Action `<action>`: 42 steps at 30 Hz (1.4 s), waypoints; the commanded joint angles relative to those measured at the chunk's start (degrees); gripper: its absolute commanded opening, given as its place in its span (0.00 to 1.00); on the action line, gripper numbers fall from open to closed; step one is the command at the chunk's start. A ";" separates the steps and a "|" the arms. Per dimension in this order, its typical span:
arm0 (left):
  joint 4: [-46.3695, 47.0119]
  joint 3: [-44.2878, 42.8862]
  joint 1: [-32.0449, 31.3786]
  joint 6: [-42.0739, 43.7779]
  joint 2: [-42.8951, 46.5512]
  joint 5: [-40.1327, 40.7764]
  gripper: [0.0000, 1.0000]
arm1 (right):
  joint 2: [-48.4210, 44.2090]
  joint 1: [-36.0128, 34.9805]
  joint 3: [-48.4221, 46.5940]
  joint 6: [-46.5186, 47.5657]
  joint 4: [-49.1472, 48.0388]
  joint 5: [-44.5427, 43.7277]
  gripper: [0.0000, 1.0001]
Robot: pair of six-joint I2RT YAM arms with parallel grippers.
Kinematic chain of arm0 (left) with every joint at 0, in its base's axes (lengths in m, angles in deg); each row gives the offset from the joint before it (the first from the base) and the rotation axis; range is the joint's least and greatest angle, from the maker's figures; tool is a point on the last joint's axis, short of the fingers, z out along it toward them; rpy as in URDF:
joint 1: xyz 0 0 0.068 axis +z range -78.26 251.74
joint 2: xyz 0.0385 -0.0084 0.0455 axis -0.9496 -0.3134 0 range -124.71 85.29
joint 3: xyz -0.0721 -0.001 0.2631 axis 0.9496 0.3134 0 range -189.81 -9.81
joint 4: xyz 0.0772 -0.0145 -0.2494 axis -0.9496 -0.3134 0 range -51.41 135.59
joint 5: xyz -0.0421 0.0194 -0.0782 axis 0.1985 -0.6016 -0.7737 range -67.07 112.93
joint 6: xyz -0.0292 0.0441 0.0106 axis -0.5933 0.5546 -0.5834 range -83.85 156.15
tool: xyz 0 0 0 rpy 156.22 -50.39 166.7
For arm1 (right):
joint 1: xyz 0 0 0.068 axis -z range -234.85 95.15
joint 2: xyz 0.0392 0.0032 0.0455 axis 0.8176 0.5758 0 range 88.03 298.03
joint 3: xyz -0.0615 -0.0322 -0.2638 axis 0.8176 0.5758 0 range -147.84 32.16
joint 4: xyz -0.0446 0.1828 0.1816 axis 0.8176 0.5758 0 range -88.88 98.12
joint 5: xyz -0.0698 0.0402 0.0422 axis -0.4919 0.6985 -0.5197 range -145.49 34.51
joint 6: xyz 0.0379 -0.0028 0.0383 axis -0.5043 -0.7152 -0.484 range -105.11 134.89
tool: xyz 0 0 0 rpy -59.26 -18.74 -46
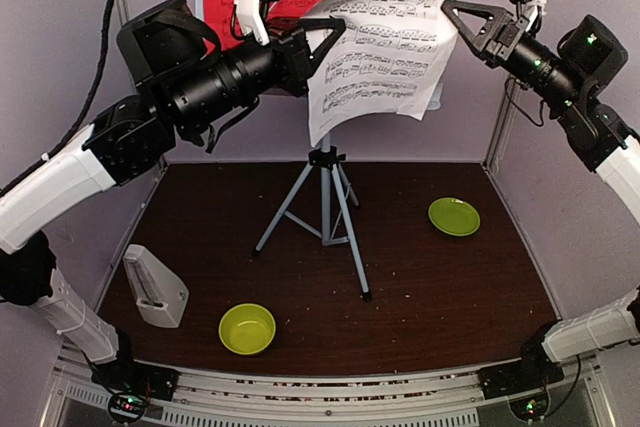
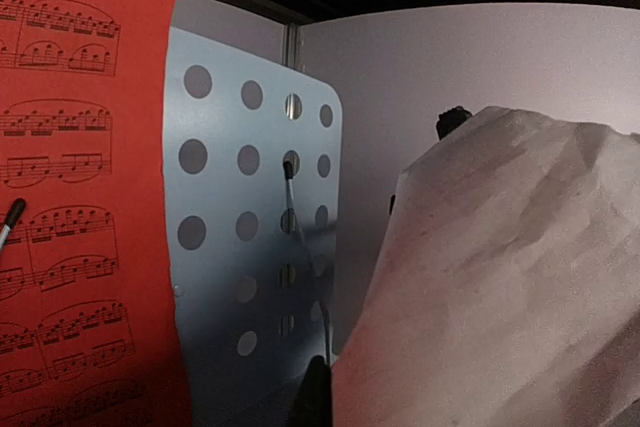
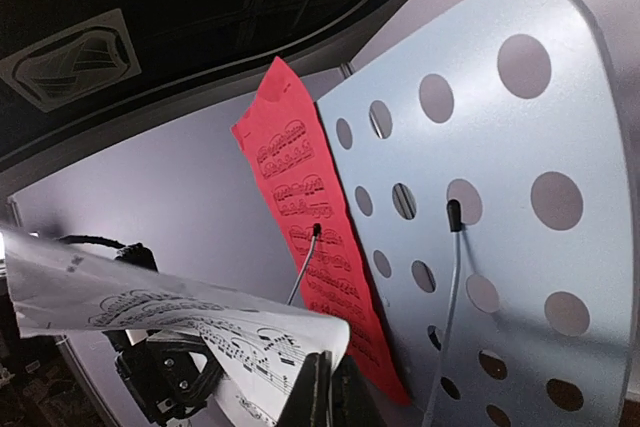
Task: Set up the instrument practice props
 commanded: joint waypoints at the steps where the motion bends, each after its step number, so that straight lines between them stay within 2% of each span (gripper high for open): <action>1: 2.73 -4.05 0.25 3.60 1.82 9.02 0.00 | 2.70 0.63 -5.27 -2.92 0.65 -6.87 0.12; 6: 1.24 -5.15 0.49 4.84 2.04 12.39 0.00 | 4.33 0.63 -8.09 -2.47 3.43 -9.90 0.32; 8: 0.95 -6.05 0.51 5.30 1.59 12.80 0.00 | 4.75 0.58 -9.15 -1.80 5.05 -10.54 0.34; 20: -4.67 -16.11 0.60 12.17 -2.85 15.89 0.00 | 8.37 -0.24 -17.74 0.96 20.53 -12.23 0.35; 35: -5.83 -18.83 0.60 15.09 -4.91 15.07 0.00 | 9.76 -5.16 -17.82 1.49 25.00 -14.69 0.35; 42: -5.83 -19.04 0.60 15.62 -4.96 15.20 0.00 | 11.08 -5.58 -18.48 1.05 25.77 -16.57 0.30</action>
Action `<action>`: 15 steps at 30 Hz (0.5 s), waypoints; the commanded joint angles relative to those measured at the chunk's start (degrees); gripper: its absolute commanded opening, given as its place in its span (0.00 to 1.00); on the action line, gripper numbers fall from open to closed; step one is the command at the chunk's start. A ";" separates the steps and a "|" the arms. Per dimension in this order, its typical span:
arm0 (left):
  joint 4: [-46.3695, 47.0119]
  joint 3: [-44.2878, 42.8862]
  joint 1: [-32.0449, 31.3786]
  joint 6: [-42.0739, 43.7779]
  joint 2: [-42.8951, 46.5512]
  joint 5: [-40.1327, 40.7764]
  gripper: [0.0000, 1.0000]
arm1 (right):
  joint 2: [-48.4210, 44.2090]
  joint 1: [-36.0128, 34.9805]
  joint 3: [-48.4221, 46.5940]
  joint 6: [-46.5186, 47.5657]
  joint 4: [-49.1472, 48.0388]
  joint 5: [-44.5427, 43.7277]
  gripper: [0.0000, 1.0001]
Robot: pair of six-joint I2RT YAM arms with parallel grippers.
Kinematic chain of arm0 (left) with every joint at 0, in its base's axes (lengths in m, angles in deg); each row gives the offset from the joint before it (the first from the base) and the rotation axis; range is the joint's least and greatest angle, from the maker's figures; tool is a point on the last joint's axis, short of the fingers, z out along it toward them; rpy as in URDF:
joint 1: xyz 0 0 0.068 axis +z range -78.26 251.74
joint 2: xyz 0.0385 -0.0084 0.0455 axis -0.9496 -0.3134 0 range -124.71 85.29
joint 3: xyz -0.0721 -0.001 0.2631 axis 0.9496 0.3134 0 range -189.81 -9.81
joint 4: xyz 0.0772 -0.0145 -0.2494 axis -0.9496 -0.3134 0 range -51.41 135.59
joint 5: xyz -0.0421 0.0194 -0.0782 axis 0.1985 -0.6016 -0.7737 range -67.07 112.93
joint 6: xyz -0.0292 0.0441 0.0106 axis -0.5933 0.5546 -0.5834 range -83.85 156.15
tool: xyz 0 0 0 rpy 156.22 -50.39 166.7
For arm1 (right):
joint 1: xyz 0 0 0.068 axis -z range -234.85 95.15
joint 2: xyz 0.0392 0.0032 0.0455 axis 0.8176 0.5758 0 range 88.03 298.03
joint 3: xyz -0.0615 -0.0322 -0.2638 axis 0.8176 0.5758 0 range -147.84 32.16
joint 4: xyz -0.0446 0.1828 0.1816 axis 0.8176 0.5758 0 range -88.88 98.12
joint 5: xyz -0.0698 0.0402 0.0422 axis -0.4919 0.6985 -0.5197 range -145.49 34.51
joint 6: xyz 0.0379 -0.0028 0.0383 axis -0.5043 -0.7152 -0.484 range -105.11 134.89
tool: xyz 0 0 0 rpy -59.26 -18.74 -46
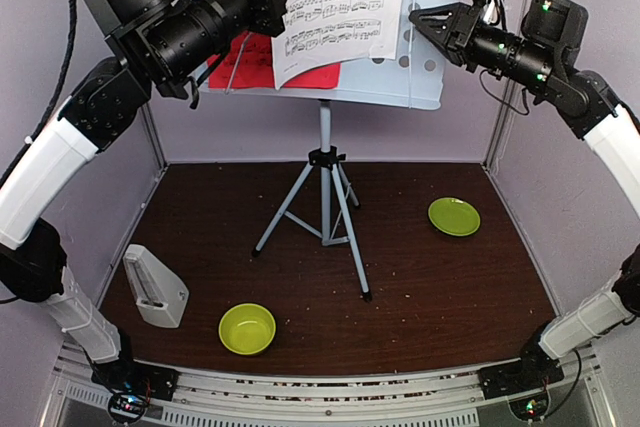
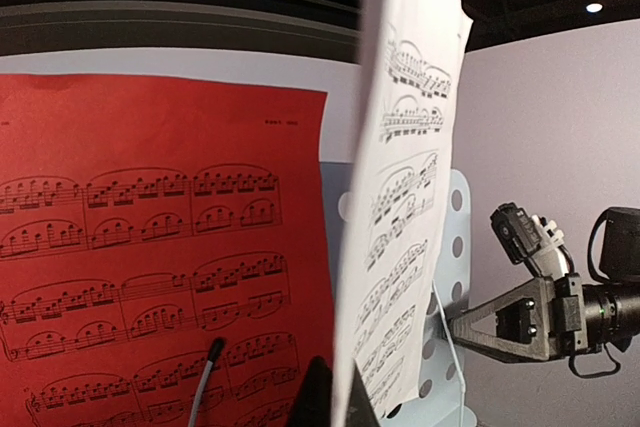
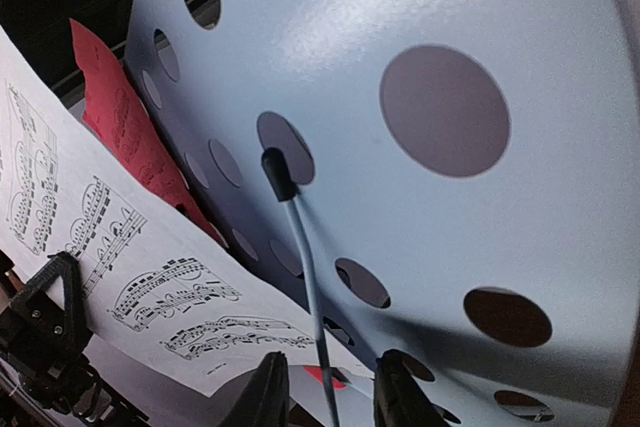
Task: Set up the instrument practice props
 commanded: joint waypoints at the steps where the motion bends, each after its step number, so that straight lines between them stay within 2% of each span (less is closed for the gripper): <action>1: 1.23 -1.53 0.32 1.14 -0.13 0.36 0.00 | 0.95 -0.30 -1.66 -0.15 0.83 -2.37 0.30; 9: 2.35 -0.89 0.32 1.89 -0.25 0.52 0.00 | 1.49 -0.48 -1.10 -2.24 -1.54 -1.48 0.27; 15: 3.09 -0.96 0.32 2.79 -0.80 0.81 0.00 | 0.83 -0.45 0.01 -2.28 -1.99 -0.43 0.18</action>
